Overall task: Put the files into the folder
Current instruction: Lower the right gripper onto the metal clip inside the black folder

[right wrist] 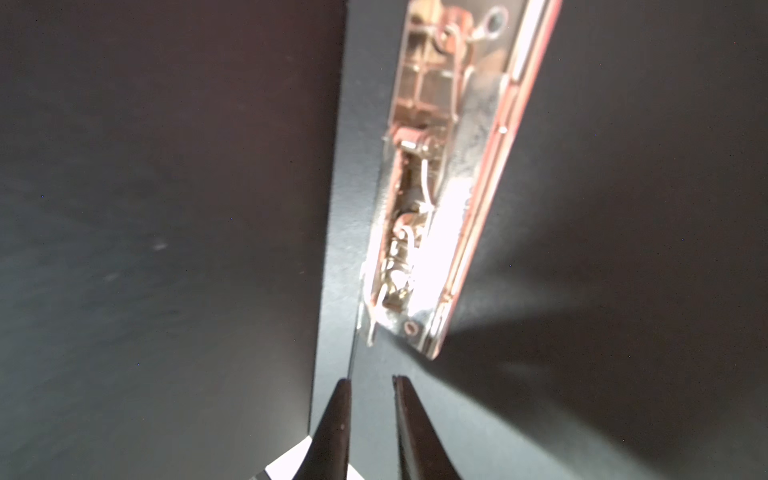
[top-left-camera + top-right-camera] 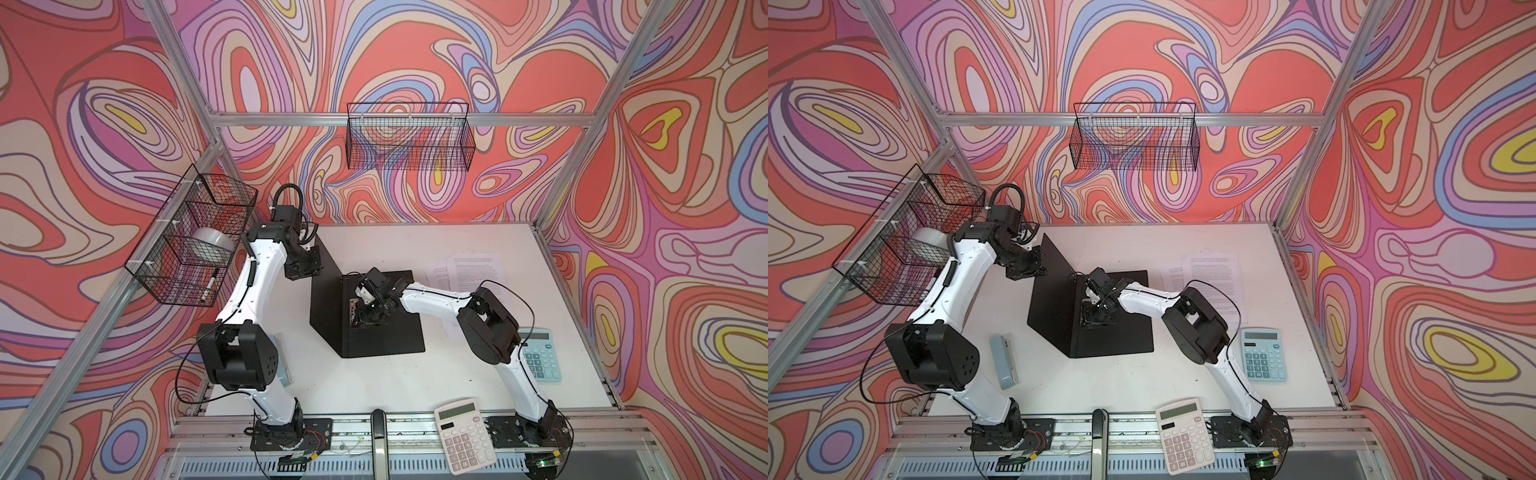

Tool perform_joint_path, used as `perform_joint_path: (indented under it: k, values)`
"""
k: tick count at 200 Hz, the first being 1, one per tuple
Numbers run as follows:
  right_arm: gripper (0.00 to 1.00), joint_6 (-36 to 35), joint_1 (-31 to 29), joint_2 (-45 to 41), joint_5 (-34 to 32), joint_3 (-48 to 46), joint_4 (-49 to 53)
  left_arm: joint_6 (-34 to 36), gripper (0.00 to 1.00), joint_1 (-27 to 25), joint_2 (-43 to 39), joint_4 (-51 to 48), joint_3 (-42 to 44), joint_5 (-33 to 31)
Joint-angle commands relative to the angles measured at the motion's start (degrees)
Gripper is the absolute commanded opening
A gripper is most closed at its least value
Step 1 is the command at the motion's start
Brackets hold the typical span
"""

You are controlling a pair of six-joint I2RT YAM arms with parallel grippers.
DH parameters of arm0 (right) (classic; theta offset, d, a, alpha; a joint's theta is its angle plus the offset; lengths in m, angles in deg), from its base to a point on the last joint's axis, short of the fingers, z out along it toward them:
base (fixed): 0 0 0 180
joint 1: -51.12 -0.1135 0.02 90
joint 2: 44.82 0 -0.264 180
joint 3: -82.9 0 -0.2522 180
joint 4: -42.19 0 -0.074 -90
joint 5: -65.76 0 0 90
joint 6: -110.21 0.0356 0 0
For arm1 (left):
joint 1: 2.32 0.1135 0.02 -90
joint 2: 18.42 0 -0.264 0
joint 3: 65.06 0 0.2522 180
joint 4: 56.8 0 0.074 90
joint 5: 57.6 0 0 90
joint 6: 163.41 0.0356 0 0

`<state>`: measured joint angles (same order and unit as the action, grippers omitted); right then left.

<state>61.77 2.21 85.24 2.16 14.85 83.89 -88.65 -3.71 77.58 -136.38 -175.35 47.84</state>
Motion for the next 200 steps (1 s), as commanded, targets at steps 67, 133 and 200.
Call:
perform_joint_path:
  k: [67, 133, 200]
  values:
    - [0.18, 0.2, -0.2, 3.2, 0.0, 3.6, -0.5, -1.0, 0.00, 0.2, -1.4, -1.0, 1.2, 3.7]
    - [0.10, 0.3, -0.2, 4.4, -0.8, 3.9, 0.5, -0.9, 0.00, 0.2, -1.2, -1.1, 1.2, 4.2]
    - [0.17, 0.4, -0.2, 3.6, -0.5, 3.5, 0.8, -0.6, 0.00, 0.6, -1.4, -1.3, 1.2, 3.6]
